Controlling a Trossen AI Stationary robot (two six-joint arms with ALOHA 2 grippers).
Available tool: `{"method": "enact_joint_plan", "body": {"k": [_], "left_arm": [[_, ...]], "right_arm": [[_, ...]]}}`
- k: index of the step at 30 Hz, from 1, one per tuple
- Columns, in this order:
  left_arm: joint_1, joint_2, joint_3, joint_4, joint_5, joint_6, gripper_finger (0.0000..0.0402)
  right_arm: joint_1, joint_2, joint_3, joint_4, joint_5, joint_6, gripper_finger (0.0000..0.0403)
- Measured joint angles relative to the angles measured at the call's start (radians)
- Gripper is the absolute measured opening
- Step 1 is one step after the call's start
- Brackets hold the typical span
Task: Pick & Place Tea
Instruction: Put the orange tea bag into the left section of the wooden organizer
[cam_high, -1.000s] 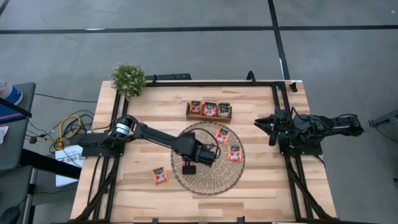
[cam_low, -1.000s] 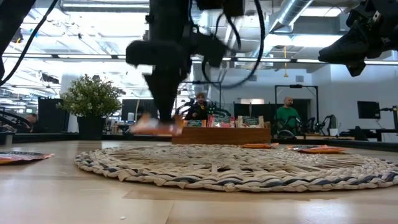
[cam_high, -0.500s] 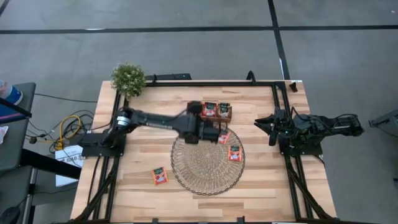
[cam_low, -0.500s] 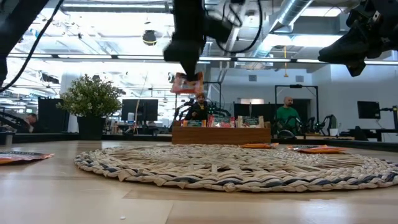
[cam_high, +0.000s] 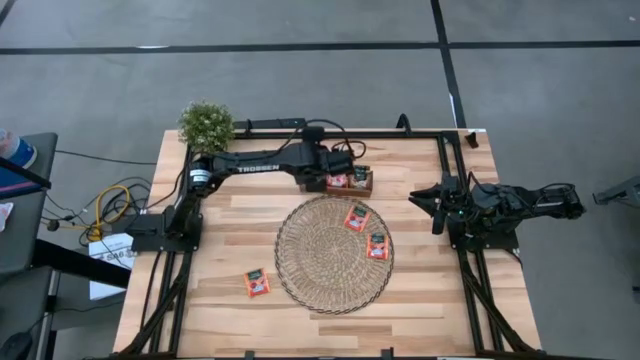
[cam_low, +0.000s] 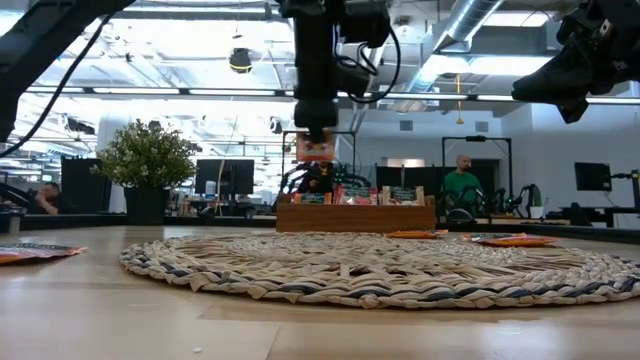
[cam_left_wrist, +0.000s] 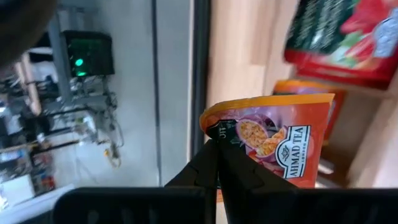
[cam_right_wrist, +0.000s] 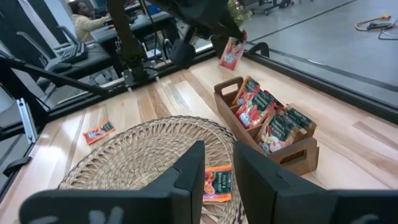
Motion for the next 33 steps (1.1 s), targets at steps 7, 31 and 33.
{"method": "enact_joint_plan", "body": {"k": [7,31,33], "left_arm": [[-0.001,0.007,-0.049,0.040,0.019,0.041,0.0000],[0.007,0.010,-0.310,0.336,-0.047,0.172,0.0000],[0.006,0.010,-0.318,0.345,-0.046,0.172,0.0000]], "right_arm": [[0.000,0.000,0.000,0.000,0.002,0.000,0.0077],[0.000,0.000,0.000,0.001,0.002,0.000,0.0077],[0.000,0.000,0.000,0.001,0.001,0.000,0.0077]]}}
